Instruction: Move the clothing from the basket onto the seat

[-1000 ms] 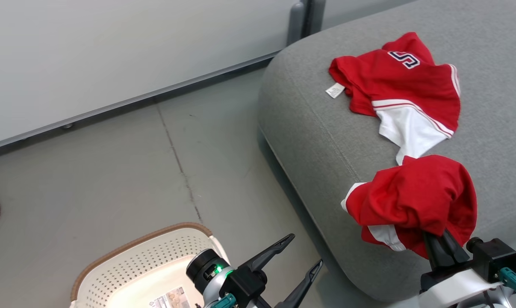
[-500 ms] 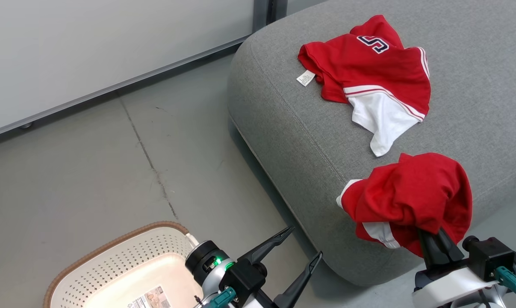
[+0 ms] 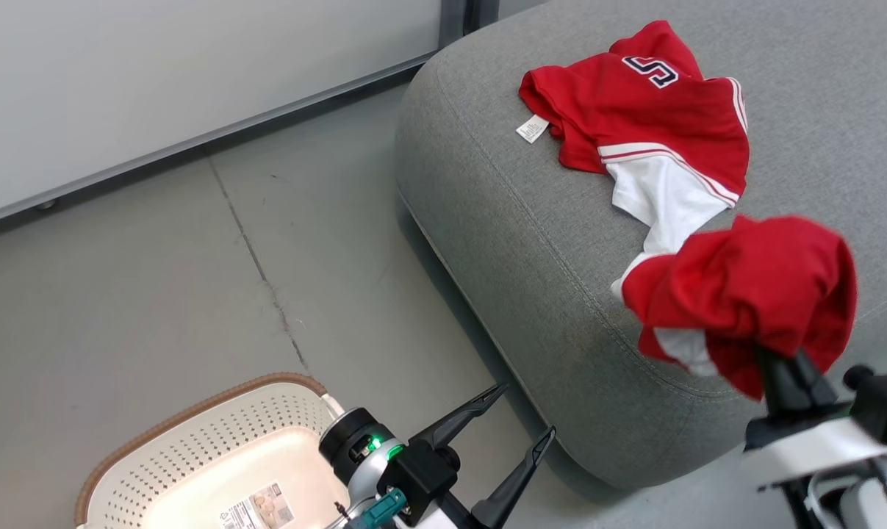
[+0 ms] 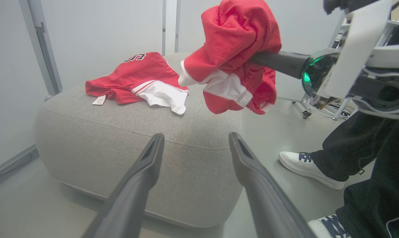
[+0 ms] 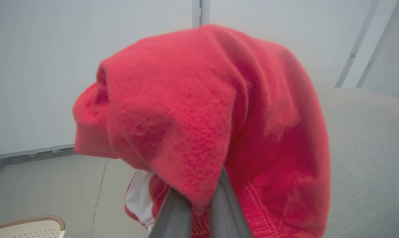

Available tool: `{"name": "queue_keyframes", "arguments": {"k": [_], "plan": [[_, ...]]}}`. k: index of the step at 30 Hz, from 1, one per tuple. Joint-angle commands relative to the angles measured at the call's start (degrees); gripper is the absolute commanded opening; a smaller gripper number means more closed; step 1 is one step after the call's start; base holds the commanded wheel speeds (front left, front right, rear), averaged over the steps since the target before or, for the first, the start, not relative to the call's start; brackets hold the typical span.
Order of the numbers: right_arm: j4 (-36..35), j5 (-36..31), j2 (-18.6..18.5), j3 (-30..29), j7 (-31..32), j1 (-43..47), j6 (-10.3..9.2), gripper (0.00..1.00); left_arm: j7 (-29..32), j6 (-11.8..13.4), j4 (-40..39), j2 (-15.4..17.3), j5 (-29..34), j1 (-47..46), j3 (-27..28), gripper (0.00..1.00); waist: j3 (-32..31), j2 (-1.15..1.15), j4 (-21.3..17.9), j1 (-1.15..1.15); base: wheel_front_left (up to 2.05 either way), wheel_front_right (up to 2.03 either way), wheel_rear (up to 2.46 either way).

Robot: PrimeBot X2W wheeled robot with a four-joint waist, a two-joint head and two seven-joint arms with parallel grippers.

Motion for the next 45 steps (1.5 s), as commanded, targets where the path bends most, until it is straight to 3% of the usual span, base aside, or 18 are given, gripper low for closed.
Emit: {"name": "queue_keyframes", "arguments": {"k": [1, 5, 12, 19, 24, 30, 45], "plan": [[-0.6, -0.1, -1.3, -0.3, -0.3, -2.0, 0.01, 0.00, 0.0, 0.0, -0.3, 0.3, 0.6, -1.4, 0.2, 1.00, 0.6, 0.00, 0.2, 0.00, 0.00, 0.00, 0.00], [-2.0, 0.7, -4.4, -2.0, -0.3, -7.4, 0.01, 0.00, 0.0, 0.0, -0.7, 1.4, 1.1, -2.4, 0.5, 1.00, 3.5, 0.00, 0.5, 0.00, 0.00, 0.00, 0.00], [-5.2, 3.7, -9.2, -9.9, -0.3, -19.5, 0.01, 0.00, 0.0, 0.0, -0.9, 4.2, 1.7, -6.5, -1.8, 1.00, 11.6, 0.00, 2.0, 0.00, 0.00, 0.00, 0.00], [-2.2, 5.5, -14.5, -14.8, -0.3, -32.2, 0.01, 0.00, 0.0, -0.1, -0.9, 7.5, 1.8, -11.5, -4.9, 1.00, 19.2, 0.00, 3.7, 0.00, 0.00, 0.00, 0.00], [6.9, 8.8, -17.1, -17.0, -0.3, -41.0, 0.01, 0.00, 0.0, 0.0, -1.2, 8.9, 1.5, -14.0, -6.2, 1.00, 23.2, 0.00, 5.0, 0.00, 0.00, 0.00, 0.00], [20.5, 6.7, -20.4, -17.0, -0.3, -49.3, 0.01, 0.00, 0.0, 0.0, -1.3, 9.4, 1.9, -16.5, -7.6, 1.00, 26.8, 0.00, 7.6, 0.00, 0.00, 0.00, 0.00], [48.3, 5.7, -22.3, -6.1, 0.9, -61.8, 0.01, 0.00, 0.0, -0.1, -1.8, 11.6, 2.4, -19.4, -8.9, 1.00, 31.9, 0.00, 10.7, 0.00, 0.00, 0.00, 0.00]]}}
